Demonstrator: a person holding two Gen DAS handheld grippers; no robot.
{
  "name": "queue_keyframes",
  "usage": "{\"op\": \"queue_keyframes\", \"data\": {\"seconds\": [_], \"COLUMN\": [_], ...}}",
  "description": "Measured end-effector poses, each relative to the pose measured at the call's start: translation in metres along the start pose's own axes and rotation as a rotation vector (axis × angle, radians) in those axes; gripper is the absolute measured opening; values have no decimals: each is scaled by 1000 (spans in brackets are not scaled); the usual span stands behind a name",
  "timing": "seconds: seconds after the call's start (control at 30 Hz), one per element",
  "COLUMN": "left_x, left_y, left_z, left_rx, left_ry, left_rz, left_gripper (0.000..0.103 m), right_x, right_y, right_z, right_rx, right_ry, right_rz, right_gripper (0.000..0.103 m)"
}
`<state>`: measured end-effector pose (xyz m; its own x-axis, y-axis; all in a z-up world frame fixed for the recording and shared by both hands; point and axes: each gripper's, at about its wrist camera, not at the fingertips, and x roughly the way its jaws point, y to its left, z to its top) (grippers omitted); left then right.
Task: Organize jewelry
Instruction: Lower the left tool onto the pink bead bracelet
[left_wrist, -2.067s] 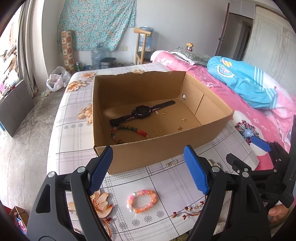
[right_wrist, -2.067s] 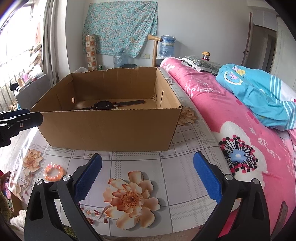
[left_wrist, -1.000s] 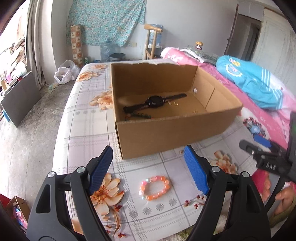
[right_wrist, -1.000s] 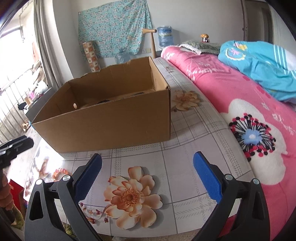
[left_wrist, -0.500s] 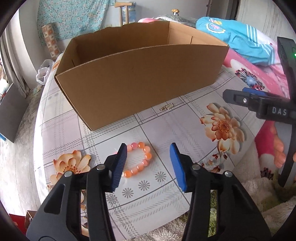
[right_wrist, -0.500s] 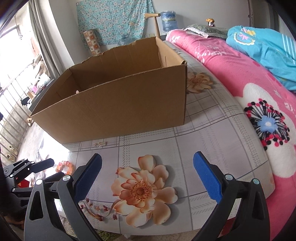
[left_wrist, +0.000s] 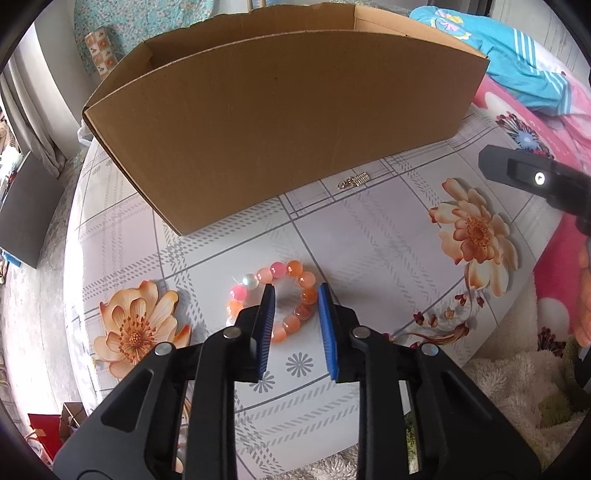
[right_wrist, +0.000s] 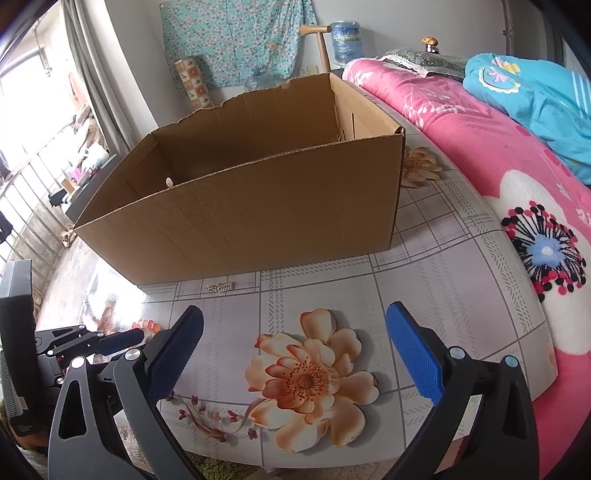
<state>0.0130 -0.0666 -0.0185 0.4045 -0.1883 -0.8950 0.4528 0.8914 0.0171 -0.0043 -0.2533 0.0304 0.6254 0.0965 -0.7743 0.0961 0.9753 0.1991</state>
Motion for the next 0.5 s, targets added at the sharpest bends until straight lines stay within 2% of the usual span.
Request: {"op": "queue_keyframes", "data": {"seconds": [0.33, 0.5], "left_x": [3, 11], "left_y": [-4, -18], "left_z": [2, 15], "left_rx": [10, 11], "left_ry": [9, 13], "left_rz": [15, 19], "left_gripper": [16, 14], "right_x": [2, 3], "right_y": [2, 1], "right_z": [1, 2], "right_rx": [-1, 3], "right_ry": [-1, -7], "right_rz": [10, 19], "right_gripper": [96, 96]}}
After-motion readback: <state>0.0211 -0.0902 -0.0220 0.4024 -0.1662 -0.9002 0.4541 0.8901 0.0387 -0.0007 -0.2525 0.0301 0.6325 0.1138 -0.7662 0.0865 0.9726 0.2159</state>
